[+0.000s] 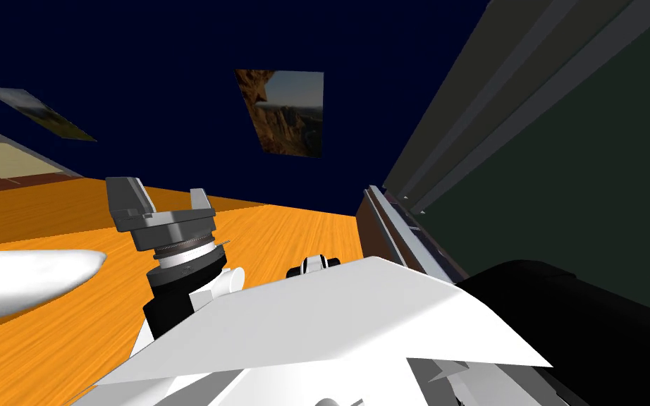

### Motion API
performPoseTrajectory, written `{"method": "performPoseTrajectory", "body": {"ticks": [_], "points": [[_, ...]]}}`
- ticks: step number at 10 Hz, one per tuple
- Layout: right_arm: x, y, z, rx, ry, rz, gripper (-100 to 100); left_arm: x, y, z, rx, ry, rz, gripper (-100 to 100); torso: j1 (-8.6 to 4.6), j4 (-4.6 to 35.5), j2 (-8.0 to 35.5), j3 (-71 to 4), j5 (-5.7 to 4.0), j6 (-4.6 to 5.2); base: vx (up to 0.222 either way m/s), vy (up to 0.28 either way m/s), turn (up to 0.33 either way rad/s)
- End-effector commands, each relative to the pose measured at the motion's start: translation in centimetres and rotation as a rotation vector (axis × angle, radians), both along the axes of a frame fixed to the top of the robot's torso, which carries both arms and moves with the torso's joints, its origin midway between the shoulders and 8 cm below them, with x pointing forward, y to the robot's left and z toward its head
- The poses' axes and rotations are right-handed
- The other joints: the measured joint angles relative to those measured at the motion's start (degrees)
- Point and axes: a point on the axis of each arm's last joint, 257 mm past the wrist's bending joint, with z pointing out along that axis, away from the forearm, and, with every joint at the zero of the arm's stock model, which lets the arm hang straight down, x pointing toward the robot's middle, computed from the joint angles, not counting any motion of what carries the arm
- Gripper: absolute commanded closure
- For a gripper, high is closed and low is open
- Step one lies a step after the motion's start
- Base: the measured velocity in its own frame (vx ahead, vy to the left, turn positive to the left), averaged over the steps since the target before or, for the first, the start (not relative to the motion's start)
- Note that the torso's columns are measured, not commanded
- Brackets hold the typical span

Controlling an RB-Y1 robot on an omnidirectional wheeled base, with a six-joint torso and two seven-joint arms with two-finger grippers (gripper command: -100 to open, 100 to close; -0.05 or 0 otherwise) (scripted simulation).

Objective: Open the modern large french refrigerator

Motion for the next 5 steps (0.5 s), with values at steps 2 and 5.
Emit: {"method": "performPoseTrajectory", "body": {"ticks": [2,5], "points": [[1.9,-3.9,0.3,0.013,-0.005,-0.014,100,0.0,0.0,0.0,0.0,0.0,0.0,0,0.06,0.02,0.06,-0.02,0.08,0.01,-0.047,0.18,0.085],[1.2,-4.1,0.3,0.014,-0.004,-0.046,100,0.0,0.0,0.0,0.0,0.0,0.0,0,0.02,-0.03,0.04,-0.18,0.29,0.2,-0.011,0.136,0.061]]}}
